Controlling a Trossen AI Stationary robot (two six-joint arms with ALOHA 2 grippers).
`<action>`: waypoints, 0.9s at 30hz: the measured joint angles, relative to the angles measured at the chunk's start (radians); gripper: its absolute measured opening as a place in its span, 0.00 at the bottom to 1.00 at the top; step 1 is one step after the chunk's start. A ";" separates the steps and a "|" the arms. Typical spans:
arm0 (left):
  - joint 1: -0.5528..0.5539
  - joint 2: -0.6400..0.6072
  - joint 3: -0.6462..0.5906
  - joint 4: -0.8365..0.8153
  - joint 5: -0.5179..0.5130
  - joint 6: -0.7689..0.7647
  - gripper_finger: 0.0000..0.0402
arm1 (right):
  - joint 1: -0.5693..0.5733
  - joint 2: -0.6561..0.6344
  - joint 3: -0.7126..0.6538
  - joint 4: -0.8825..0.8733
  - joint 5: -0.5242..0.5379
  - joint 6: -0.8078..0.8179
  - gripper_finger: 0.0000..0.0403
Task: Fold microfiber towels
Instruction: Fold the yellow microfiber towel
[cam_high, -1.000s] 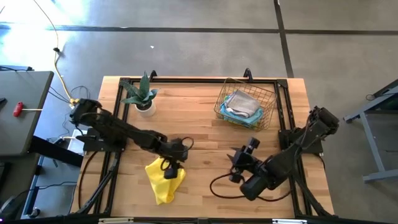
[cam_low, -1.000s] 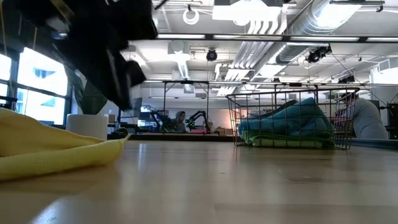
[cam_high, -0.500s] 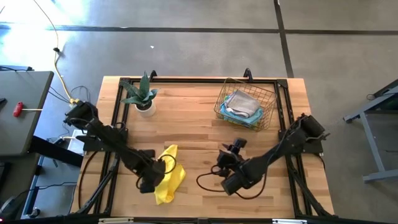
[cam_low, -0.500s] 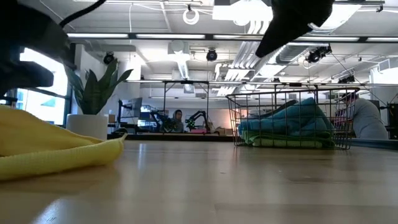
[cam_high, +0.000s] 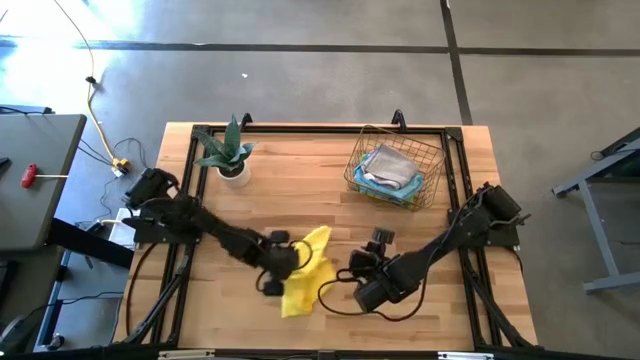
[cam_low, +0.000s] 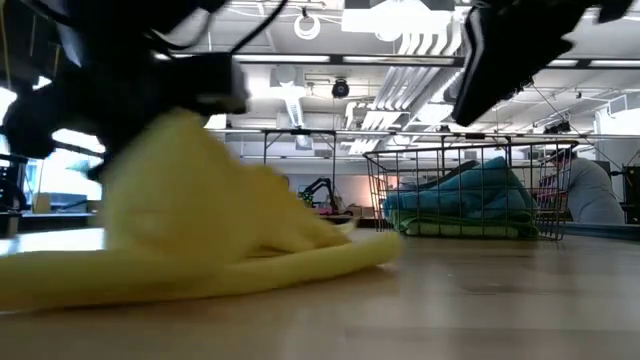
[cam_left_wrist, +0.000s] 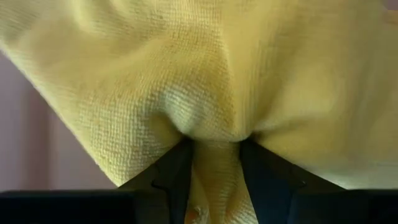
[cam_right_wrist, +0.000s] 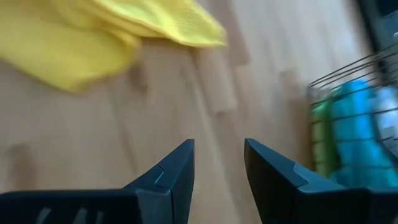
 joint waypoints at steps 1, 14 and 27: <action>0.026 0.005 -0.001 0.046 -0.009 0.040 0.33 | 0.005 0.000 0.000 0.001 -0.026 0.000 0.33; 0.279 -0.034 -0.002 0.164 0.008 0.257 0.33 | 0.045 0.000 0.000 0.051 0.127 -0.020 0.33; -0.028 -0.312 -0.033 -0.074 -0.089 0.017 0.33 | -0.183 0.000 -0.211 0.293 -0.062 -0.532 0.33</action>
